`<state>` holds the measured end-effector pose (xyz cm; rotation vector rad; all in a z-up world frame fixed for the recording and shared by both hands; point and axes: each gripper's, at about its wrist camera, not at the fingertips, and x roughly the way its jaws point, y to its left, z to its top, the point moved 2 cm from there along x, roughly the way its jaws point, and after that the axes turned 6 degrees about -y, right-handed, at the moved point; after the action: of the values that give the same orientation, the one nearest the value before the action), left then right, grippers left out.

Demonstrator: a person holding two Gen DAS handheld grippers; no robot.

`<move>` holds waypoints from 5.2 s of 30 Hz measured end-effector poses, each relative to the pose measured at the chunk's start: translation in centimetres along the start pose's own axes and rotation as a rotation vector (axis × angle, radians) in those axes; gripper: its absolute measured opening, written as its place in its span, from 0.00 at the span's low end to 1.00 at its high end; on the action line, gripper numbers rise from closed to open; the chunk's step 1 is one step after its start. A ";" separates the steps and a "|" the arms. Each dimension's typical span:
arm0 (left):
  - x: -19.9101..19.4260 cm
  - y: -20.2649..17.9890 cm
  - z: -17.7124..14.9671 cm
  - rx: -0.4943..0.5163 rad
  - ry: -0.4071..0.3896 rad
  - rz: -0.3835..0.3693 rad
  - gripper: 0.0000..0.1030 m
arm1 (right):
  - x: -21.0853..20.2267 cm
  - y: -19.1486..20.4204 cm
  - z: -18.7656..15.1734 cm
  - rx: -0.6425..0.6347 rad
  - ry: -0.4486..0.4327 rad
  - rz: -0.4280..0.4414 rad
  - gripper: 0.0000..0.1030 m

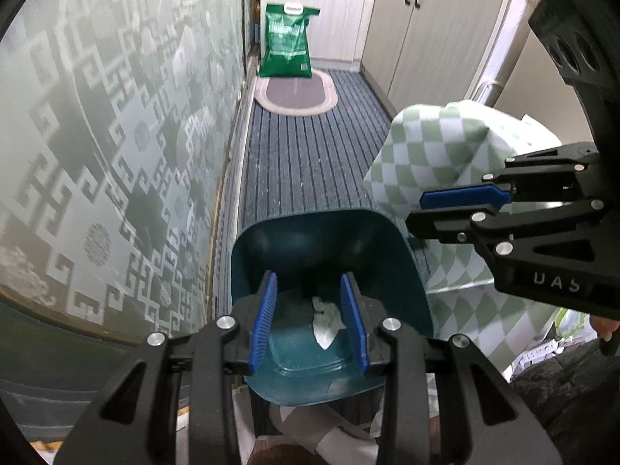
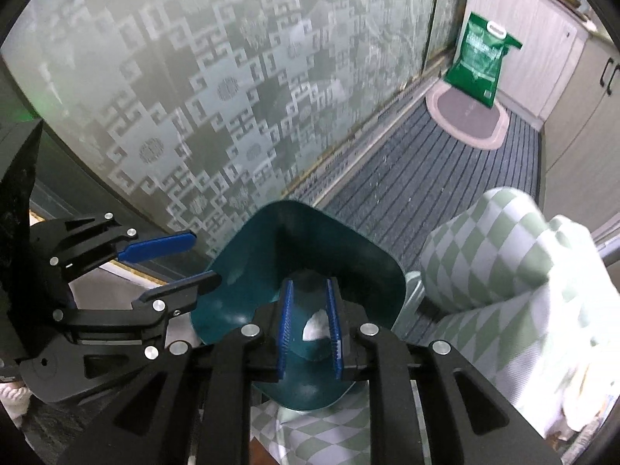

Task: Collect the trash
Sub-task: 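Move both tools back over the table toward the tissue packs, then grasp the black Face tissue pack with the left tool while the right tool grasps the blue-white pack, then carry both tissue packs over the teal bin with both tools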

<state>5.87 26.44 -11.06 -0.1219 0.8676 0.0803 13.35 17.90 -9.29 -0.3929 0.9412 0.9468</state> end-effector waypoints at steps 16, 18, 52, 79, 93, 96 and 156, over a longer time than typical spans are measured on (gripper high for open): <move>-5.3 -8.0 3.6 0.073 -0.180 -0.090 0.40 | -11.6 -3.2 -1.5 -0.004 -0.248 -0.068 0.23; -5.6 -9.5 3.8 0.097 -0.192 -0.110 0.43 | -13.0 -4.2 -2.3 0.003 -0.266 -0.094 0.25; -2.4 -29.2 2.9 0.403 -0.156 -0.327 0.66 | -26.2 -19.2 -17.7 0.231 -0.367 -0.260 0.53; 3.1 -32.2 4.5 0.466 -0.077 -0.267 0.74 | -24.5 -22.5 -19.9 0.313 -0.310 -0.253 0.59; 3.8 -33.4 4.3 0.543 -0.080 -0.203 0.73 | -23.8 -23.1 -20.3 0.323 -0.288 -0.256 0.62; 4.0 -33.4 4.2 0.543 -0.074 -0.190 0.67 | -23.5 -23.2 -20.3 0.326 -0.285 -0.255 0.62; -2.7 -28.1 6.5 0.257 -0.186 -0.337 0.51 | -18.2 -22.2 -18.5 0.371 -0.320 -0.413 0.43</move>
<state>12.42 -0.57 -2.69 -0.0180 0.6559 -0.3297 17.86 -15.89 -6.86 -0.1053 0.6865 0.4269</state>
